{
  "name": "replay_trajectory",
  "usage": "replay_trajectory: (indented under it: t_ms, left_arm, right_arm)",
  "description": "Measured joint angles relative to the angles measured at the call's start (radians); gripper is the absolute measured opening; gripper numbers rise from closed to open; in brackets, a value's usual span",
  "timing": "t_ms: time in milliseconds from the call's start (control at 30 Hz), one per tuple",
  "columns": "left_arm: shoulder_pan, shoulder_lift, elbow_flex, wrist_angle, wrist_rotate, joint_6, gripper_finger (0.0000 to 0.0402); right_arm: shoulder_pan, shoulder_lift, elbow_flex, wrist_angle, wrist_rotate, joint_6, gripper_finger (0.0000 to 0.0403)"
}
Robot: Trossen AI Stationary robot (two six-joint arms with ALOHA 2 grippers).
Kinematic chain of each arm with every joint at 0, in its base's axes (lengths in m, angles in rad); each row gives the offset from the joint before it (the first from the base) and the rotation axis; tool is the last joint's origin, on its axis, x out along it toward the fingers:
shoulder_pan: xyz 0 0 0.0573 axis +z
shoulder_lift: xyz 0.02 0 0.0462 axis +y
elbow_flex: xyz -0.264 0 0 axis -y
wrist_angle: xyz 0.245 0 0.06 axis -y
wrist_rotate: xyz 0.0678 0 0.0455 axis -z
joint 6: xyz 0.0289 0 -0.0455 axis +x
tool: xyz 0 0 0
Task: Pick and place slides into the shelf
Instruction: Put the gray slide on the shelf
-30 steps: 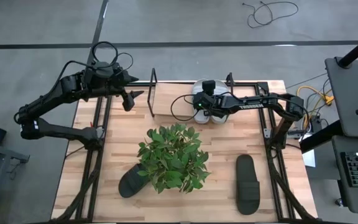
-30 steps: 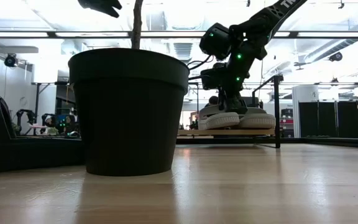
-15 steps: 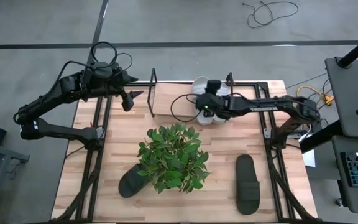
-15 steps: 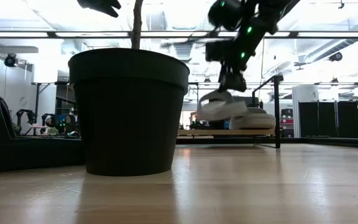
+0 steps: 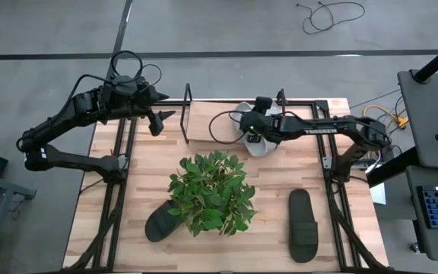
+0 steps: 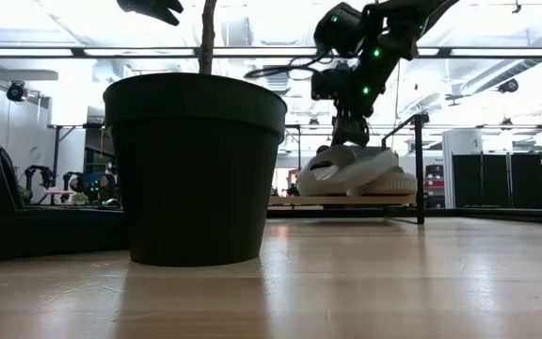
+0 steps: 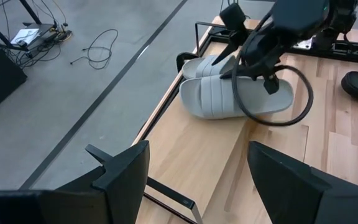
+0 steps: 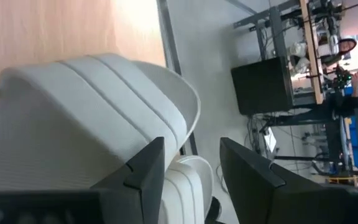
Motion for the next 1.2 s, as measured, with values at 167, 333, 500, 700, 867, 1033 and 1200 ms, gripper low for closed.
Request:
replay_trajectory:
  t_ms: [167,333,500,700,867,1033,1200]
  left_arm:
    - [0.0,0.0,0.0,0.0,0.0,0.0,0.0255]
    - [0.0,0.0,0.0,-0.001,0.0,0.0,0.0255]
    - [0.0,0.0,0.0,-0.001,0.0,0.0,0.0255]
    - [0.0,0.0,0.0,-0.004,0.0,0.0,0.0255]
    - [0.0,0.0,0.0,-0.004,0.0,0.0,0.0255]
    - [0.0,0.0,0.0,-0.003,0.0,0.0,0.0255]
    - [0.0,0.0,0.0,-0.001,0.0,0.0,0.0255]
  right_arm:
    - [-0.004,0.001,0.0,0.0,-0.001,-0.02,0.0137]
    - [0.001,-0.067,0.0,-0.021,-0.09,-0.022,0.0137]
    - [0.001,-0.096,0.0,-0.104,-0.167,-0.081,0.0137]
    - [0.004,-0.092,0.0,-0.126,-0.233,-0.149,0.0137]
    - [0.009,-0.079,-0.001,-0.122,-0.232,-0.191,0.0137]
    - [0.014,-0.046,-0.001,-0.116,-0.231,-0.24,0.0136]
    - [0.014,0.005,-0.002,-0.038,-0.145,-0.26,0.0136]
